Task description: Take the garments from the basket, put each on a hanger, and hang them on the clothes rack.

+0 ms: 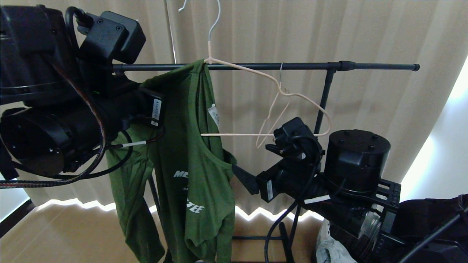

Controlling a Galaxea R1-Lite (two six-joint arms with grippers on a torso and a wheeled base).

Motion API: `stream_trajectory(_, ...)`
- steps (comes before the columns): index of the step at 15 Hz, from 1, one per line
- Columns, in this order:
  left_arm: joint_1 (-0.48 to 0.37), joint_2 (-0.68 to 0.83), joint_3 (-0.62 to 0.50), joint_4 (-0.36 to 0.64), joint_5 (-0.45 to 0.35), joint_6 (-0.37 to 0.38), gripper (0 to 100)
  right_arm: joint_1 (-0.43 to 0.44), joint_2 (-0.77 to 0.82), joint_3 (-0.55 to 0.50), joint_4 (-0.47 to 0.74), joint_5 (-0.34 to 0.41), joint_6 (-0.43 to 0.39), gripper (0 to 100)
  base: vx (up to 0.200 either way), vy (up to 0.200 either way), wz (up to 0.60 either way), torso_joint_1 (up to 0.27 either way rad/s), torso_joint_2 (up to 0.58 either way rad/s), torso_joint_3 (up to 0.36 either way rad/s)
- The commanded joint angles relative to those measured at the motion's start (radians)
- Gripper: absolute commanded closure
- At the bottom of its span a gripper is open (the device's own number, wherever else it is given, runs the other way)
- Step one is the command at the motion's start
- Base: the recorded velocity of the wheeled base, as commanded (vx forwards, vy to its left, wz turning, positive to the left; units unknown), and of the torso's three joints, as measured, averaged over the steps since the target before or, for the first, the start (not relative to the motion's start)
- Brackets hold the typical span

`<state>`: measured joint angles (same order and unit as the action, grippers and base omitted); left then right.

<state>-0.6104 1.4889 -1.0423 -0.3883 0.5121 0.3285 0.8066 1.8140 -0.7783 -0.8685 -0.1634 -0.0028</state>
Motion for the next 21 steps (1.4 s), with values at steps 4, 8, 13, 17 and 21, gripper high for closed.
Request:
stream_trajectory(4, -0.035, 0.001, -0.016, 0.002, 0.0, -0.016, 100, -0.003, 0.111, -0.122, -0.009, -0.011, -0.014, 0, 0.0, 0.0, 0.0, 0.0, 0.0, 0.0)
stream_trajectory(8, -0.028, -0.001, -0.016, 0.003, 0.005, -0.014, 100, -0.021, 0.096, -0.111, -0.023, -0.015, -0.017, 0, 0.0, 0.0, 0.0, 0.0, 0.0, 0.0)
stream_trajectory(13, -0.029, -0.003, -0.016, 0.002, 0.02, -0.014, 100, -0.069, 0.088, -0.102, -0.056, -0.027, -0.057, 0, 0.0, 0.0, 0.0, 0.0, 0.0, 0.0)
stream_trajectory(17, -0.035, -0.001, -0.019, -0.001, 0.019, -0.016, 100, -0.056, 0.097, -0.114, -0.058, -0.019, -0.056, 0, 0.0, 0.0, 0.0, 0.0, 0.0, 0.0)
stream_trajectory(21, -0.031, 0.001, -0.045, -0.001, 0.019, -0.032, 100, 0.014, 0.103, -0.065, -0.056, -0.024, -0.056, 0, 0.0, 0.0, 0.0, 0.0, 0.0, 0.0)
